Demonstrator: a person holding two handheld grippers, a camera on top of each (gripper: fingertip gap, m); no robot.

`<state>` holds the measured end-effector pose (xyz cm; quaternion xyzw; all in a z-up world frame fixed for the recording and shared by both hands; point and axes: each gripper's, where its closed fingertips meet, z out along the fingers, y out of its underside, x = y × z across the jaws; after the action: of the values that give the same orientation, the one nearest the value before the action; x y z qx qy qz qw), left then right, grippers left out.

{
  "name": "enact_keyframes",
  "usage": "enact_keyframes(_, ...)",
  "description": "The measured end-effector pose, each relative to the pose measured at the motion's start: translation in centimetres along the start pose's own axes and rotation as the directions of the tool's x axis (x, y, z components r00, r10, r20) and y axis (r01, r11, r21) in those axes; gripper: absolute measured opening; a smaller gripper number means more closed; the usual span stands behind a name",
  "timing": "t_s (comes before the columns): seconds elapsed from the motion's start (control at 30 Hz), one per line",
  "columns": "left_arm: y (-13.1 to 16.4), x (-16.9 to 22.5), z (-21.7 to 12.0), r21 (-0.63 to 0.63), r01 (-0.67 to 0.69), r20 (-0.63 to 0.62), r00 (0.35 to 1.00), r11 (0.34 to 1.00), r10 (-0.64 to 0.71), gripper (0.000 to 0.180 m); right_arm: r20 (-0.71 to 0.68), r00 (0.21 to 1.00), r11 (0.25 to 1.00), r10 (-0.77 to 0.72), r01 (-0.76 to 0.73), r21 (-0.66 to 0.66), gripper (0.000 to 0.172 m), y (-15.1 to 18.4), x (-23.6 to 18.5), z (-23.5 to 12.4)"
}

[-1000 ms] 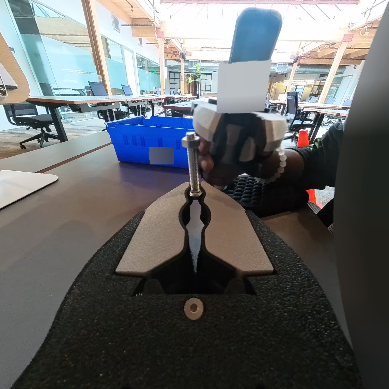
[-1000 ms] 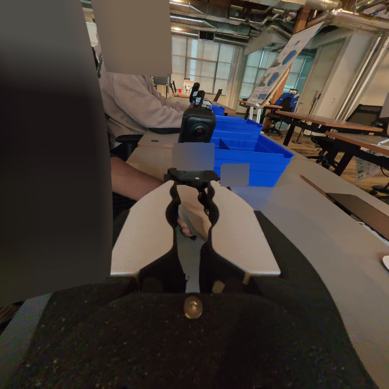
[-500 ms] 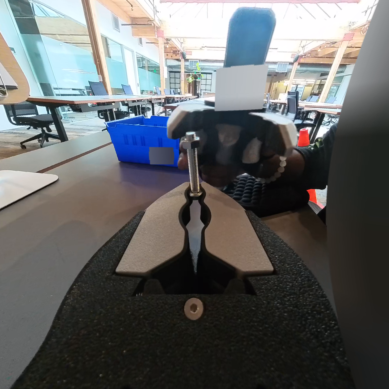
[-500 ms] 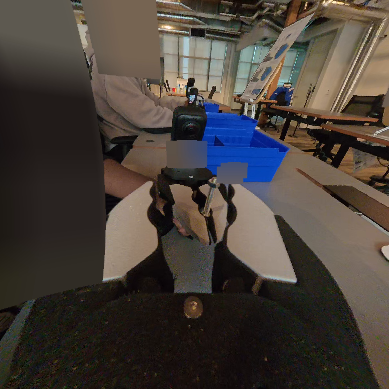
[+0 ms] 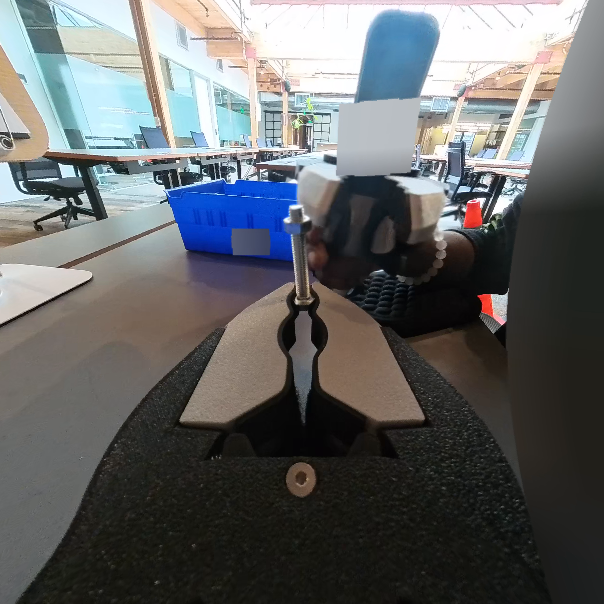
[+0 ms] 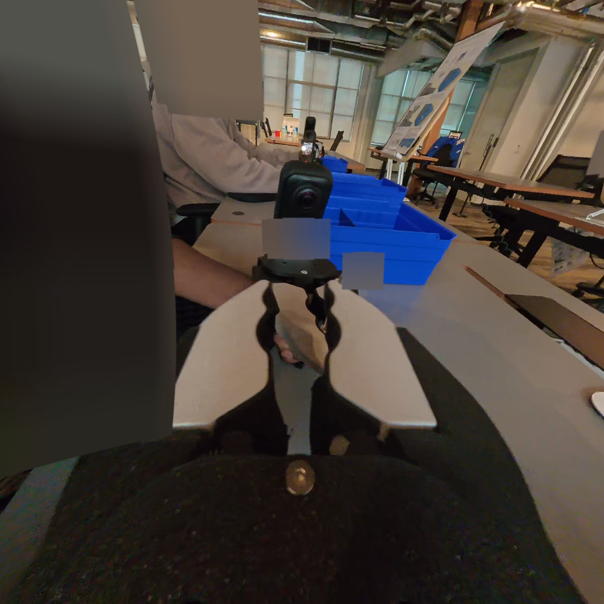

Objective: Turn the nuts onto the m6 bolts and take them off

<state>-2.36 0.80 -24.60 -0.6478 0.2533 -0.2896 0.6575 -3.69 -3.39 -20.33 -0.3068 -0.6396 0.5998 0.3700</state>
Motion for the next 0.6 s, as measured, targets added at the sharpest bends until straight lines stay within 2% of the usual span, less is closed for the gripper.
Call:
enact_keyframes(0.03, 0.0, 0.0, 0.0, 0.0, 0.001, 0.0, 1.0, 1.0, -0.001, 0.004, 0.002, 1.0, 1.0, 0.005, -0.005, 0.012, 0.023, -0.22, 0.0, -0.14)
enact_keyframes(0.1, 0.02, 0.05, 0.01, -0.002, -0.002, -0.002, 1.0, 1.0, 0.002, 0.004, -0.002, 1.0, 1.0, 0.026, -0.026, 0.013, 0.024, -0.24, 0.26, -0.22)
enact_keyframes(0.2, 0.02, 0.06, 0.01, -0.002, -0.002, -0.003, 1.0, 1.0, 0.002, 0.004, -0.03, 0.999, 0.999, 0.033, -0.033, -0.005, 0.063, 0.25, 0.72, 0.17)
enact_keyframes(0.23, 0.02, 0.07, 0.01, -0.002, -0.002, -0.003, 1.0, 1.0, 0.002, 0.004, -0.027, 0.999, 0.999, 0.034, -0.034, -0.014, 0.068, 0.39, 0.64, 0.32)
enact_keyframes(0.27, 0.02, 0.07, 0.01, -0.002, -0.002, -0.003, 1.0, 1.0, 0.002, 0.004, -0.019, 0.999, 0.999, 0.031, -0.031, -0.019, 0.065, 0.42, 0.45, 0.37)
enact_keyframes(0.37, 0.02, 0.05, -0.01, -0.001, -0.001, -0.001, 1.0, 1.0, 0.001, 0.004, -0.003, 1.0, 1.0, 0.002, -0.002, 0.003, 0.024, -0.02, 0.11, -0.09)
enact_keyframes(0.43, 0.03, 0.07, 0.0, -0.003, -0.001, -0.002, 1.0, 1.0, 0.001, 0.004, -0.009, 1.0, 0.999, 0.028, -0.028, 0.017, 0.021, -0.26, 0.43, -0.31)
enact_keyframes(0.47, 0.04, 0.09, 0.01, -0.003, -0.003, -0.002, 1.0, 1.0, 0.003, 0.004, -0.016, 0.999, 0.999, 0.04, -0.039, 0.017, 0.024, -0.2, 0.64, -0.32)
enact_keyframes(0.53, 0.03, 0.09, 0.0, -0.003, -0.003, -0.002, 1.0, 1.0, 0.003, 0.004, -0.035, 0.998, 0.999, 0.047, -0.047, 0.013, 0.049, 0.02, 0.96, -0.13)
enact_keyframes(0.6, 0.03, 0.09, 0.01, -0.003, -0.002, -0.003, 1.0, 1.0, 0.002, 0.004, -0.017, 0.999, 0.999, 0.048, -0.048, -0.01, 0.061, 0.31, 0.6, 0.22)
